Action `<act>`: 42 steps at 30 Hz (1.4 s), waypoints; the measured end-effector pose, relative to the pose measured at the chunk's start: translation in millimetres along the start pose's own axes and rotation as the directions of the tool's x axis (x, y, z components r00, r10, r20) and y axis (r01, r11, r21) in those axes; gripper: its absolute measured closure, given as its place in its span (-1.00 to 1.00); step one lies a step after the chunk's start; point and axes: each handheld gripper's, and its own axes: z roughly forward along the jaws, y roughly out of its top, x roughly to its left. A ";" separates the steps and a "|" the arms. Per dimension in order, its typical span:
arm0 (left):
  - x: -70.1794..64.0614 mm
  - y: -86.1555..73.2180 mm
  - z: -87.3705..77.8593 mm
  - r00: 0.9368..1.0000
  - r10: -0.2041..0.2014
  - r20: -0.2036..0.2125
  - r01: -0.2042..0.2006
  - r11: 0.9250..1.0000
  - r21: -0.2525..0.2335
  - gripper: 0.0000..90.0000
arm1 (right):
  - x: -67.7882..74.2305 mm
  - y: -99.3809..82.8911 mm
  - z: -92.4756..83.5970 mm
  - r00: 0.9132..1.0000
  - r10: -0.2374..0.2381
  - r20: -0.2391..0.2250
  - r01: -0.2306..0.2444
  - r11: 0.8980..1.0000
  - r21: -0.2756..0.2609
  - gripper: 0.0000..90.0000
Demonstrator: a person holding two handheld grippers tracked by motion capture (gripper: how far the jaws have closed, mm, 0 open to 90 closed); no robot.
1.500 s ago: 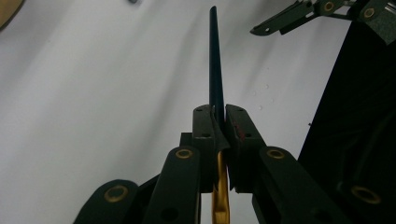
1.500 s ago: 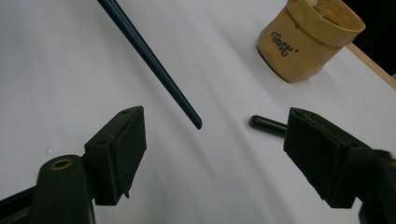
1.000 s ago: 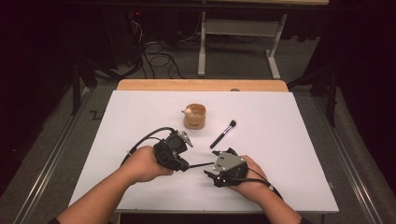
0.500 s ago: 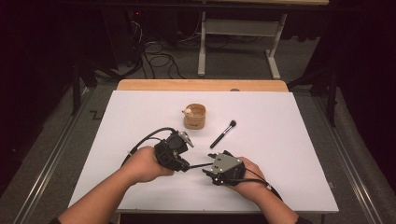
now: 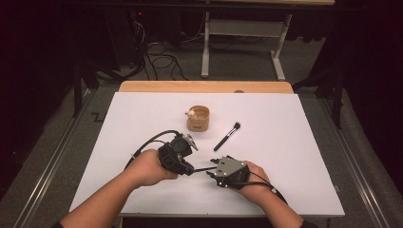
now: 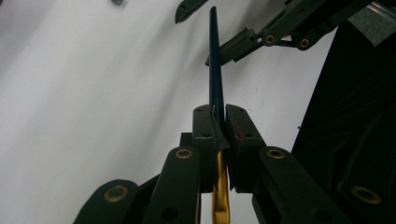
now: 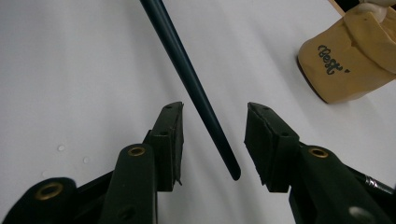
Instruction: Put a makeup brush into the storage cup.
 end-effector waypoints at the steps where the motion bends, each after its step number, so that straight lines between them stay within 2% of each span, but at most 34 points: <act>1: -0.2 -0.1 0.0 1.000 0.001 0.001 -0.001 1.000 0.000 0.86 | -0.2 -0.2 0.0 1.000 -0.003 0.000 0.003 1.000 -0.001 0.33; 7: 0.6 -0.3 -1.0 1.000 0.004 0.001 -0.004 1.000 0.001 0.86 | -1.1 -0.3 -0.1 1.000 -0.011 -0.007 0.011 1.000 -0.002 0.42; 10: 0.7 -0.1 -0.5 1.000 0.007 0.003 -0.007 1.000 0.002 0.86 | -2.1 -0.8 0.1 0.999 -0.030 -0.016 0.031 0.999 0.008 0.45; 22: -0.5 0.5 1.1 1.000 0.003 0.002 -0.003 1.000 0.001 0.86 | -2.8 -1.1 -0.2 1.000 -0.011 -0.016 0.011 1.000 0.006 0.54; 40: -0.8 0.2 0.7 1.000 -0.001 0.005 0.001 1.000 -0.003 0.86 | -3.1 -1.7 0.4 1.000 -0.014 -0.020 0.015 1.000 0.011 0.67; 42: -0.7 0.3 0.7 1.000 -0.003 0.006 0.003 1.000 -0.004 0.86 | -3.7 -1.9 0.1 0.999 -0.029 -0.024 0.030 0.999 0.019 0.68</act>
